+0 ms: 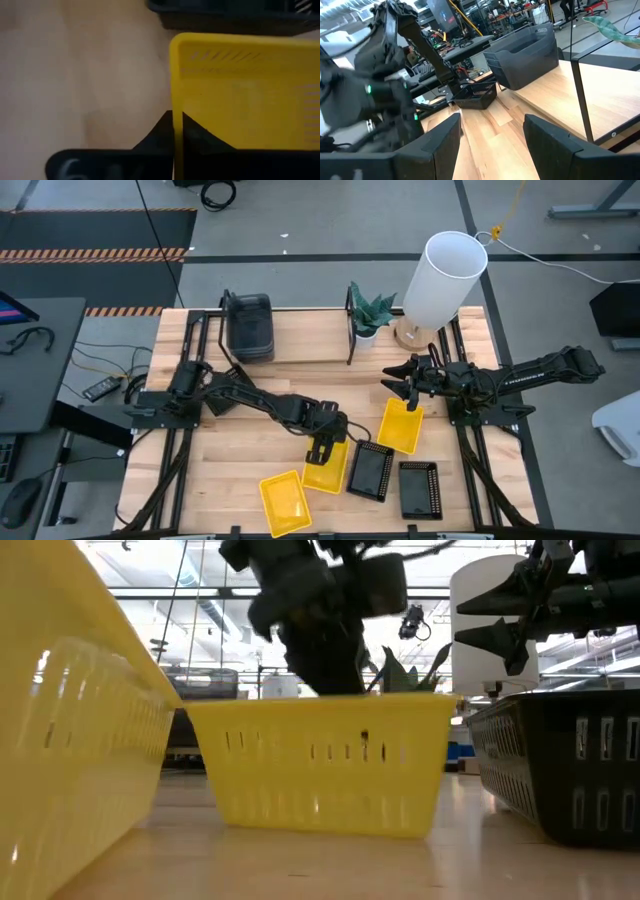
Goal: Stack baskets on shelf by color
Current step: Stack the middle yellow bin on top of the bottom yellow bin
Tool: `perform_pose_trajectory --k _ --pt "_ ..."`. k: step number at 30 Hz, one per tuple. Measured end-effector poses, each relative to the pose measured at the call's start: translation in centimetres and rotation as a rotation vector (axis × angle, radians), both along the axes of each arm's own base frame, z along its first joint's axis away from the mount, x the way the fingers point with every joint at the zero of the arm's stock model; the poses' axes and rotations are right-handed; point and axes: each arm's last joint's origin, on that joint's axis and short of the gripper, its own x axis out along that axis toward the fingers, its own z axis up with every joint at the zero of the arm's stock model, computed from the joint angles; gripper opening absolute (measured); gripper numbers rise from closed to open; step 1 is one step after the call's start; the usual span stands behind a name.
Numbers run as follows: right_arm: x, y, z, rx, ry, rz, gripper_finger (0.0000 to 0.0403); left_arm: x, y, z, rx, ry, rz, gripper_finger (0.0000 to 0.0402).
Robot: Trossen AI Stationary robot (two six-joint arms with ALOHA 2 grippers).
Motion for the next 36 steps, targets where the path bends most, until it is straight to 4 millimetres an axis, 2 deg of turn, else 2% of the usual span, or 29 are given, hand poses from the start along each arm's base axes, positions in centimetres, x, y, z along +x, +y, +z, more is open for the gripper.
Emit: perform_pose_trajectory --k 8,15,19,27,34,36 --pt "0.0 0.0 0.0 0.000 0.000 0.000 0.0221 -2.5 1.8 6.1 -0.021 -0.051 0.071 0.0005" --pt "0.0 0.0 0.0 0.000 -0.002 0.000 0.0221 -5.1 1.3 10.0 -0.124 -0.073 0.168 0.0006" --pt "0.0 0.0 0.0 0.000 -0.003 0.000 0.0221 -6.5 -0.2 10.5 -0.156 -0.011 0.199 0.0007" --pt "0.0 0.0 0.1 0.001 -0.010 0.000 0.0221 -8.2 -4.3 9.5 -0.113 0.067 0.262 0.0009" --pt "0.0 0.0 0.2 0.001 -0.016 0.000 0.0221 -9.6 -6.9 9.5 -0.084 0.032 0.369 0.0010" --pt "0.0 0.0 0.1 0.001 -0.015 0.000 0.0221 -9.9 -7.5 8.9 -0.101 0.027 0.407 0.0010"
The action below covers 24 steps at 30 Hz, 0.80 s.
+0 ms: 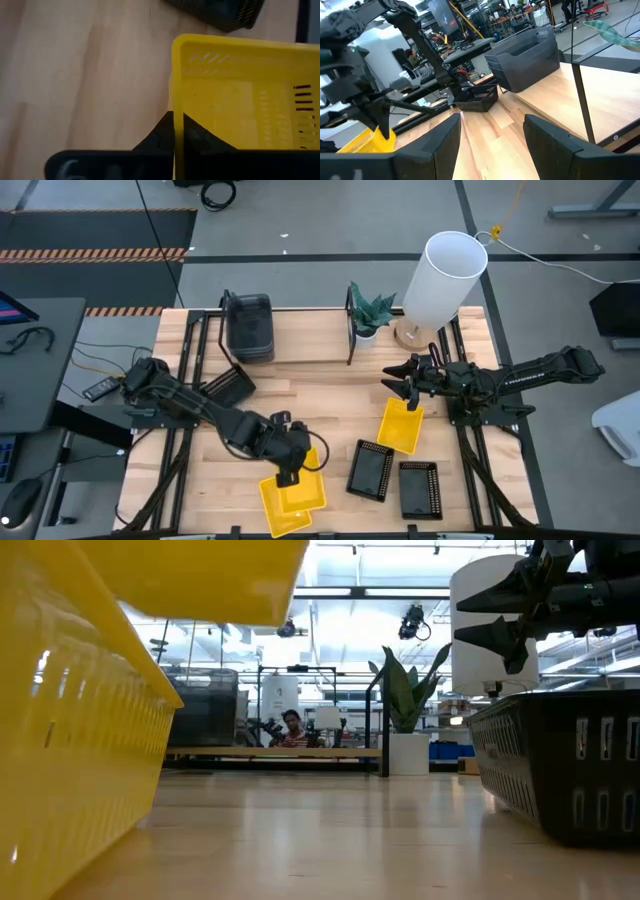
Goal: Stack baskets on shelf by color
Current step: Stack the middle yellow bin on top of the bottom yellow bin
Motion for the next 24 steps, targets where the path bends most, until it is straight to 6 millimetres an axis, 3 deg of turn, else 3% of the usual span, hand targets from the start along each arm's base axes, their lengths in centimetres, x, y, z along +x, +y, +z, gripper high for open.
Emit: perform_pose_trajectory --k 6,13,24 --pt "0.0 0.0 0.0 0.000 0.000 0.000 0.0221 -1.7 -1.8 -1.9 -0.022 0.050 0.041 0.0010" --pt "0.0 0.0 0.0 0.000 0.000 0.000 0.0221 -2.6 -3.5 -1.9 -0.043 0.039 0.020 0.0010" --pt "0.0 0.0 0.0 0.000 -0.003 0.000 0.0221 -2.8 -4.8 -3.4 -0.003 0.052 0.033 0.0011"
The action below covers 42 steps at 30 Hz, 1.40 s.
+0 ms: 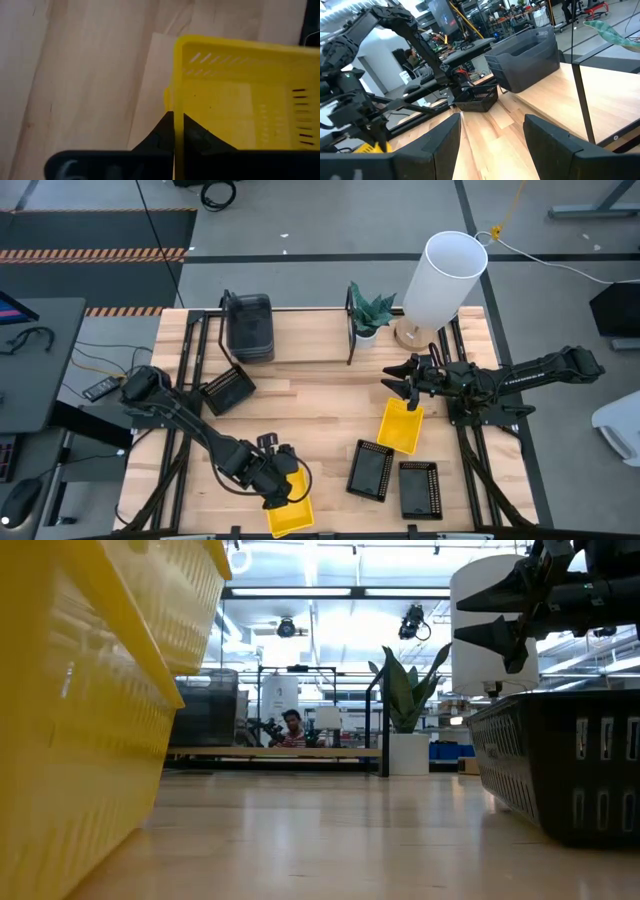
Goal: Stack baskets on shelf by color
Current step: Stack the middle yellow bin on top of the bottom yellow bin, then adjust the stacked bins
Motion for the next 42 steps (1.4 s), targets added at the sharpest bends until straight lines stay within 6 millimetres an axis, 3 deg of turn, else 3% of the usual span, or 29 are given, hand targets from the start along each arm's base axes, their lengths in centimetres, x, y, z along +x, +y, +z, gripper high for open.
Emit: perform_pose_trajectory --k 16,23,31,42 --pt "0.1 0.0 -0.1 0.000 0.003 0.000 0.0221 0.6 -0.7 -1.5 -0.105 0.055 0.078 0.0023" --pt "0.1 0.0 -0.1 0.000 0.006 0.000 0.0221 0.9 -0.4 -1.6 -0.117 0.063 0.108 0.0108" --pt "0.1 0.0 -0.1 0.000 0.004 0.000 0.0221 1.5 1.2 -0.3 -0.117 0.128 0.189 0.0196" --pt "0.1 0.0 -0.1 0.000 0.005 0.000 0.0221 1.3 1.3 -1.2 -0.186 0.220 0.241 0.0185"
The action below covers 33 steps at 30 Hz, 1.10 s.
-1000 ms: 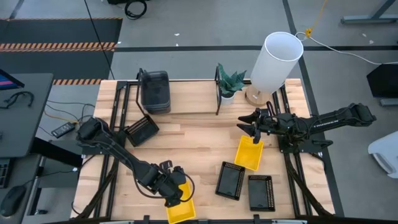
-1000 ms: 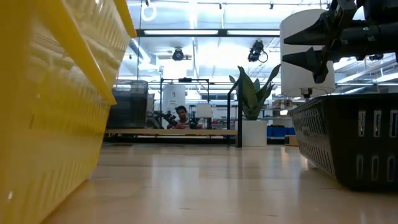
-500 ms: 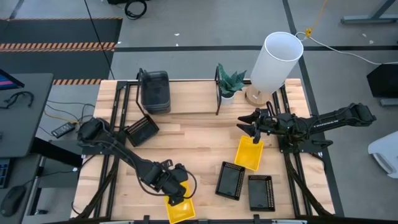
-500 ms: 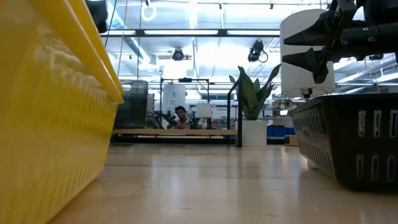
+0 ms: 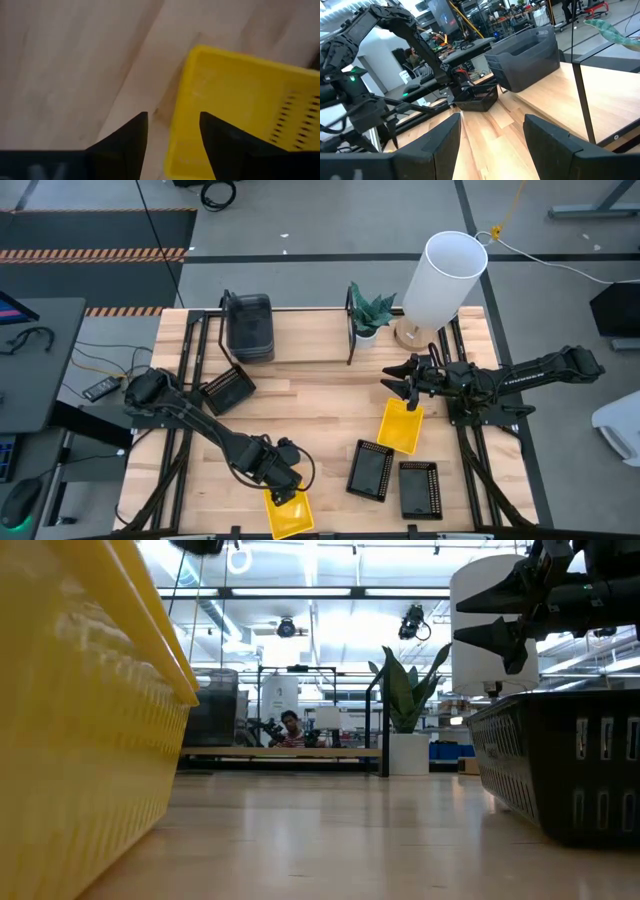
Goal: Stack baskets on shelf by color
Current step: Adjust the stacked bins
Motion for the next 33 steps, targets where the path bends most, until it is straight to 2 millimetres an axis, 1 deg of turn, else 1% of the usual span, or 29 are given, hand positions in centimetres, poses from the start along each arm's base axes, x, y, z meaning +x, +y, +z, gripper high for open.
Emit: perform_pose_trajectory --k 5,11,13,20,23,29,33 --pt "0.0 0.0 0.0 0.000 0.000 0.000 0.0221 -0.2 0.0 -1.5 -0.010 -0.013 0.007 0.0179" --pt "0.0 0.0 0.0 0.000 0.000 0.000 0.0221 -0.1 0.3 -2.4 -0.004 -0.030 -0.014 0.0177" --pt "0.0 0.0 0.0 0.000 0.000 0.000 0.0221 0.3 0.4 -2.6 -0.008 -0.063 -0.026 0.0176" --pt "0.0 0.0 0.0 0.000 0.000 0.000 0.0221 0.8 1.5 -4.2 0.011 -0.127 -0.012 0.0172" --pt "0.0 0.0 0.0 0.000 0.000 0.000 0.0221 1.0 2.2 -4.7 0.052 -0.160 0.003 0.0172" --pt "0.0 0.0 0.0 0.000 0.000 0.000 0.0221 2.1 3.6 -4.6 0.138 -0.226 -0.007 0.0172" --pt "0.0 0.0 0.0 0.000 0.000 0.000 0.0221 2.4 4.8 -4.6 0.247 -0.232 -0.020 0.0172"
